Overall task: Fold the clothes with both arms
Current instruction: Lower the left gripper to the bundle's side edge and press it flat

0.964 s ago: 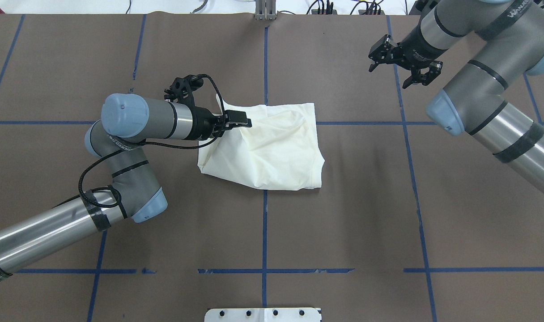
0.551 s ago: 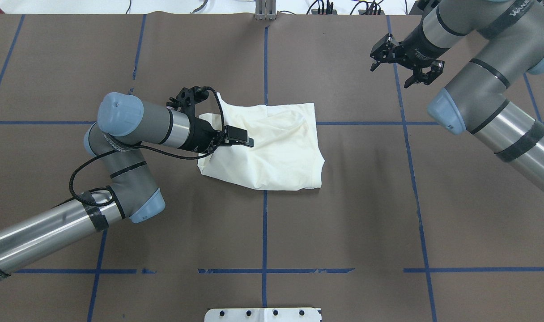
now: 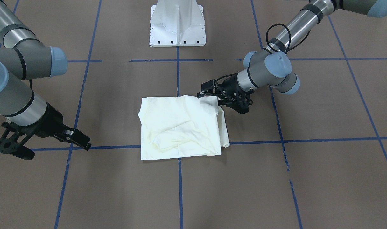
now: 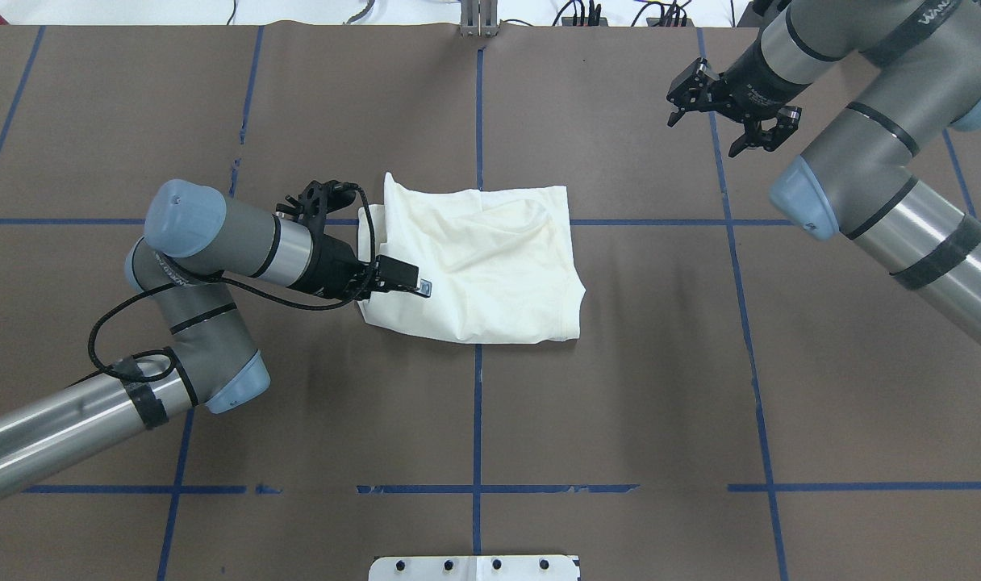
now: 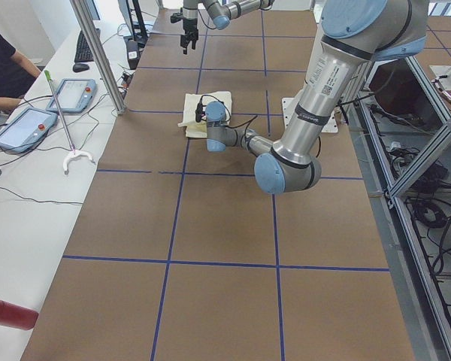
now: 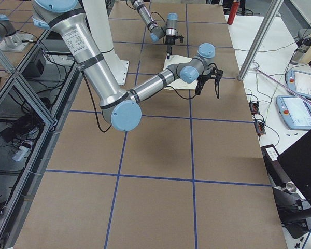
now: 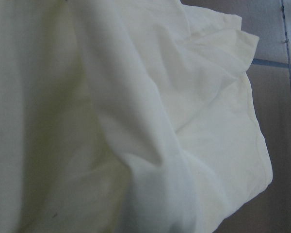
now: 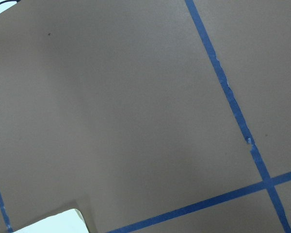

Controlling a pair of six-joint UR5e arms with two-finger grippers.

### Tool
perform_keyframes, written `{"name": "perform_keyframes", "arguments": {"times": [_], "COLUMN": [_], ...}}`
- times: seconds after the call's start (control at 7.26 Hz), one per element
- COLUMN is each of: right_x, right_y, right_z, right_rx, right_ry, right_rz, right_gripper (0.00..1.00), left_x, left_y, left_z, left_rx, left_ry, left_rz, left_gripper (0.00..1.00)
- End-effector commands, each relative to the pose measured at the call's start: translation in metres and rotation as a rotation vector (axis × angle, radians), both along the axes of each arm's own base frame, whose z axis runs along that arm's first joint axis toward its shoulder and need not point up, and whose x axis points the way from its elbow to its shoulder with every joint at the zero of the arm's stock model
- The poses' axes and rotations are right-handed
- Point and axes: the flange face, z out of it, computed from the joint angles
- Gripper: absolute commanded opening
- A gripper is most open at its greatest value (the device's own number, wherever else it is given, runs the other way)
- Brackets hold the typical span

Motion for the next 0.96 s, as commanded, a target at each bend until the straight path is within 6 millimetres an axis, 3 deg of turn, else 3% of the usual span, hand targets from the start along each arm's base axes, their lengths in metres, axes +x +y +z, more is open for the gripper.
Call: {"name": "perform_keyframes", "arguments": {"times": [0.0,0.55,0.83], "right_x": [0.002,0.0,-0.001], "right_y": [0.0,0.0,-0.001], "right_z": [0.001,0.002,0.001], "right_rx": [-0.001,-0.001,-0.001], "right_ry": [0.001,0.002,0.003], "right_rz": [0.002,0.0,-0.001], "right_gripper": [1.0,1.0,1.0], "left_x": [0.008,0.018,0.033], "left_y": [0.021,0.026,0.01], "left_z": [-0.017,-0.024,-0.023], "left_rx": [-0.039,-0.046,-0.053], "left_ry": [0.032,0.033,0.019], "left_rz": [0.033,0.041,-0.027], "left_gripper": [1.0,1.0,1.0]}}
